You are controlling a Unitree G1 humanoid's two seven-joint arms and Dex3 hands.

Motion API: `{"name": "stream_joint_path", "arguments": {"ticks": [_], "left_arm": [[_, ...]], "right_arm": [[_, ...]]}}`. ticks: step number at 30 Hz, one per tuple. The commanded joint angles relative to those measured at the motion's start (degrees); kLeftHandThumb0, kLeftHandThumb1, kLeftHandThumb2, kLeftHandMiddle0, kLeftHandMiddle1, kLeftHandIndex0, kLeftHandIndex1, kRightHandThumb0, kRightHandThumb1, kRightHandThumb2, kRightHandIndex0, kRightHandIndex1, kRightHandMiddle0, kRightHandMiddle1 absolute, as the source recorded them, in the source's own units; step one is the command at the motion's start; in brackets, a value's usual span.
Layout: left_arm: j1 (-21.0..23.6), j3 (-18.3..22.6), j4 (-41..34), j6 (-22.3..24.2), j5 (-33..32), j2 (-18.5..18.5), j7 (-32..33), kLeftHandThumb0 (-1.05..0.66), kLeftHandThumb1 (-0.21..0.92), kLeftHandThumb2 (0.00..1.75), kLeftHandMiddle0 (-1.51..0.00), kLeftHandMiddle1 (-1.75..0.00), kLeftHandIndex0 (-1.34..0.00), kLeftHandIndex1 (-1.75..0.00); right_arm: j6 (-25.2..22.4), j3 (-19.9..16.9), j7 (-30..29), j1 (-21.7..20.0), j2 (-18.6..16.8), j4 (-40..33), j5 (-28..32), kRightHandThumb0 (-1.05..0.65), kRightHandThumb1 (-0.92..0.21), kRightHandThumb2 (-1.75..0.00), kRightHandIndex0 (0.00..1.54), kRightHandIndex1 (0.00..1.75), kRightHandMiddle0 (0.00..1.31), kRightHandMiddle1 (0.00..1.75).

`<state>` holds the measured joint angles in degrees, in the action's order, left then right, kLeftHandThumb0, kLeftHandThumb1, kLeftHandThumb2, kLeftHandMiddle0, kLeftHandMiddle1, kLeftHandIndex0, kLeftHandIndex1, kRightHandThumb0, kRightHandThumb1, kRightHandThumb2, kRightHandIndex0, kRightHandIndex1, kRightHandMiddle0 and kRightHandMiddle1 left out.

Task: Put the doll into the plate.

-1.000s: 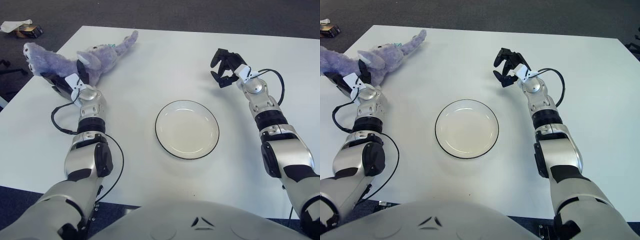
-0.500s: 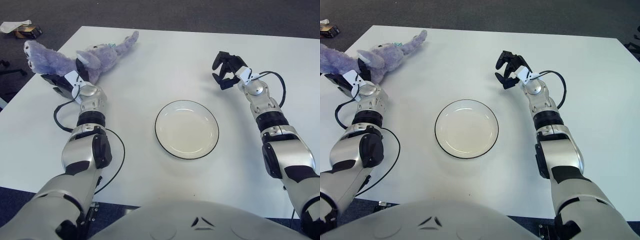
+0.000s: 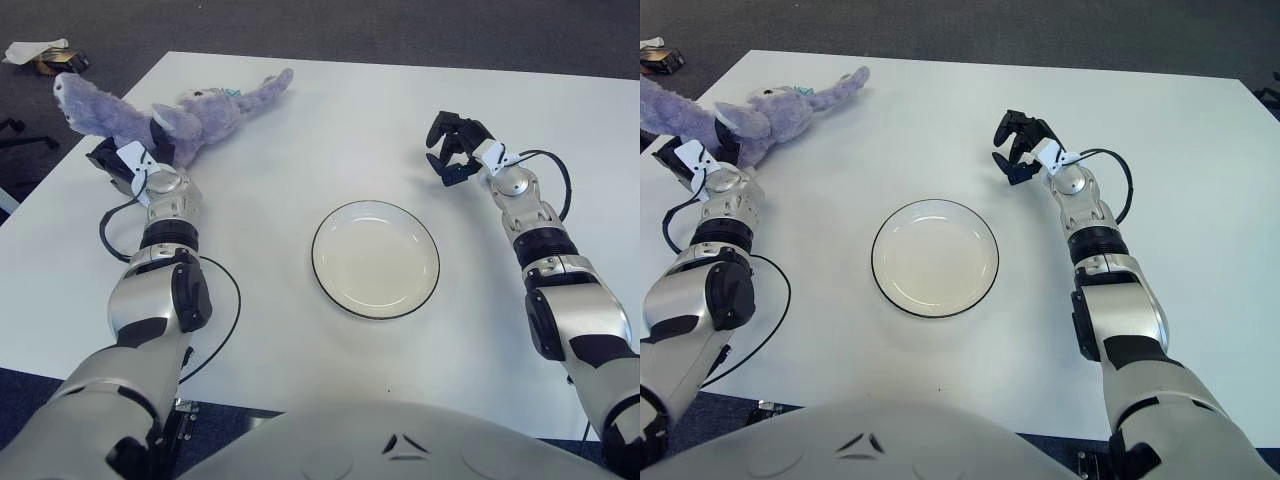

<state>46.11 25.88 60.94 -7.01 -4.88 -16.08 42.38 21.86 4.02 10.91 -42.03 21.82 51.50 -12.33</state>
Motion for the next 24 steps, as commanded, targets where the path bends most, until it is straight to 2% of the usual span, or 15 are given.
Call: {"name": "stream_joint_path", "arguments": {"ticks": [1, 4, 7, 9, 13, 24], "left_arm": [[1.39, 0.40, 1.47, 0.88, -1.56, -0.03, -0.94, -0.61, 0.52, 0.78, -0.32, -1.74, -0.18, -1.74], [1.61, 0.42, 1.84, 1.21, -2.23, -0.12, -1.23, -0.56, 0.51, 0.81, -0.41, -1.75, -0.22, -1.75], [1.75, 0.54, 2.54, 1.41, -2.99, -0.47, -2.36, -0.48, 0.52, 0.95, -0.51, -1.75, -0.35, -1.75], [1.74, 0.60, 3.07, 1.20, -3.30, -0.73, -3.31, -0.45, 0.49, 1.05, -0.67, -1.75, -0.43, -1.75], [1.58, -0.30, 3.56, 1.35, -2.78, -1.11, -4.79, -0.44, 0.45, 1.13, -0.81, -1.75, -0.49, -1.75], [1.88, -0.83, 4.97, 1.00, -3.17, -1.42, -6.06, -0.45, 0.39, 1.22, -0.97, -1.75, -0.55, -1.75]], "right_arm": [[1.09, -0.40, 0.37, 0.20, 0.88, 0.69, 0.55, -0.01, -0.29, -1.36, 0.63, 1.75, 0.39, 1.74], [1.46, -0.40, 0.61, 0.23, 1.01, 0.91, 0.56, -0.01, -0.29, -1.36, 0.62, 1.75, 0.39, 1.75], [1.62, -0.40, 0.97, 0.28, 1.21, 1.15, 0.54, -0.01, -0.29, -1.37, 0.63, 1.75, 0.40, 1.75], [1.69, -0.44, 1.16, 0.32, 1.34, 1.30, 0.56, -0.01, -0.28, -1.37, 0.64, 1.75, 0.40, 1.75], [2.19, -0.49, 1.51, 0.40, 1.57, 1.63, 0.61, -0.01, -0.27, -1.39, 0.65, 1.75, 0.40, 1.74], [2.30, -0.80, 2.74, 0.34, 1.61, 2.19, 1.29, -0.01, -0.26, -1.39, 0.67, 1.75, 0.42, 1.73]]}}
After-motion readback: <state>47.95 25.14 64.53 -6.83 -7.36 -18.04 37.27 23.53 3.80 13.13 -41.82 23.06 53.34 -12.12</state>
